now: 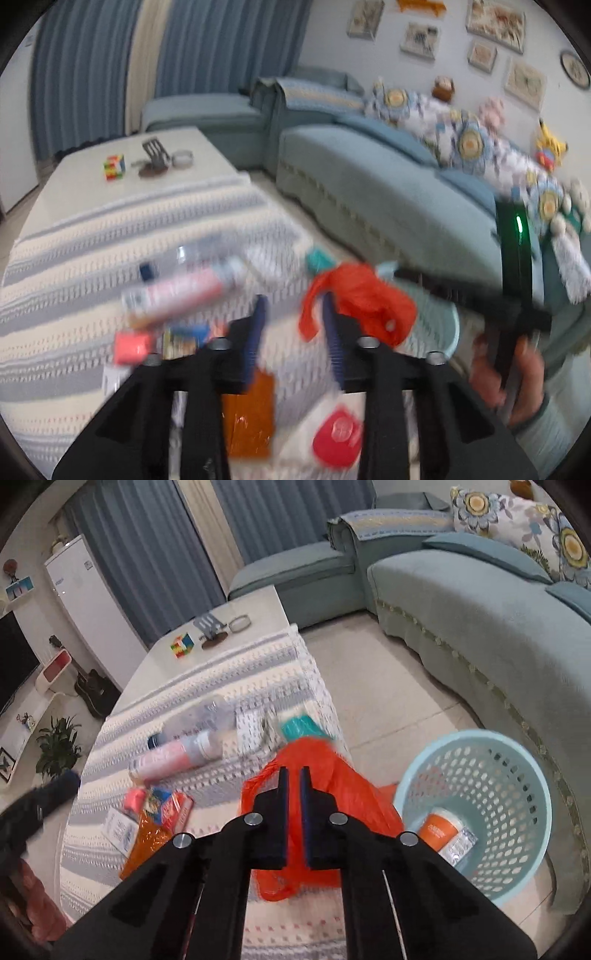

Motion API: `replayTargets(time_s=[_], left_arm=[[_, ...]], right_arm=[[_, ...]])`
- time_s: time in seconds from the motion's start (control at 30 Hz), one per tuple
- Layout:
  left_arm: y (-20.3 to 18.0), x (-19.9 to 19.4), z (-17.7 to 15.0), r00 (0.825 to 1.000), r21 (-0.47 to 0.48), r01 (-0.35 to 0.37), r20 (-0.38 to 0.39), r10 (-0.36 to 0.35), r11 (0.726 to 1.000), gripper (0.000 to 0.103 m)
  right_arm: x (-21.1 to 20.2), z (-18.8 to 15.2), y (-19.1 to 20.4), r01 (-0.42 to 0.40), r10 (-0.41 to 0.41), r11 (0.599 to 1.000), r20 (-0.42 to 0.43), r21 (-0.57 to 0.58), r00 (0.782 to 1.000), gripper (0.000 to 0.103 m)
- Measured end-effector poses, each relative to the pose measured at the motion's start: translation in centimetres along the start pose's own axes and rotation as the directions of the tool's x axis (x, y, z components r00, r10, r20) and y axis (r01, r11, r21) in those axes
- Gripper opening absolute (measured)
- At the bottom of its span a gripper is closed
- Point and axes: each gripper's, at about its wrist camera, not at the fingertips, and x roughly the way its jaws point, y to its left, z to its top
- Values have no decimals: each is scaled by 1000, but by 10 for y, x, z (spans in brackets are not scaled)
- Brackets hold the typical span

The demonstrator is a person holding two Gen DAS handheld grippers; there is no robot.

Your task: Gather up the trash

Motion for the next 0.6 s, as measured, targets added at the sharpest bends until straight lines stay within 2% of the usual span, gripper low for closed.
replayTargets(time_s=[0.1, 0.2, 0.27, 0.37, 0.4, 0.43, 0.6], left_arm=[[-7, 11, -31, 993, 48, -18, -113, 23, 999, 38], [-7, 23, -50, 977, 47, 8, -211, 2, 999, 58], [-8, 31, -61, 968, 37, 33, -250, -22, 999, 58], [-10, 40, -66, 956, 27, 60, -288, -50, 998, 58], [-13, 40, -67, 957, 29, 67, -286, -56, 997, 58], [-15, 39, -69, 956, 31, 80, -287, -68, 996, 59], [-32, 39, -81, 940, 88, 105, -335, -69, 991, 70]], right_arm=[[16, -19, -3, -27, 25, 1000, -76, -17, 997, 4], [17, -32, 3, -44, 41, 998, -89, -36, 995, 5], [15, -35, 6, -35, 30, 997, -88, -65, 996, 9], [15, -35, 7, 32, -41, 994, -80, -106, 996, 39], [14, -35, 6, 41, -49, 993, -71, -110, 996, 54], [14, -36, 4, 48, -55, 993, -59, -111, 997, 61], [33, -38, 1, 48, -59, 991, -87, -123, 994, 75]])
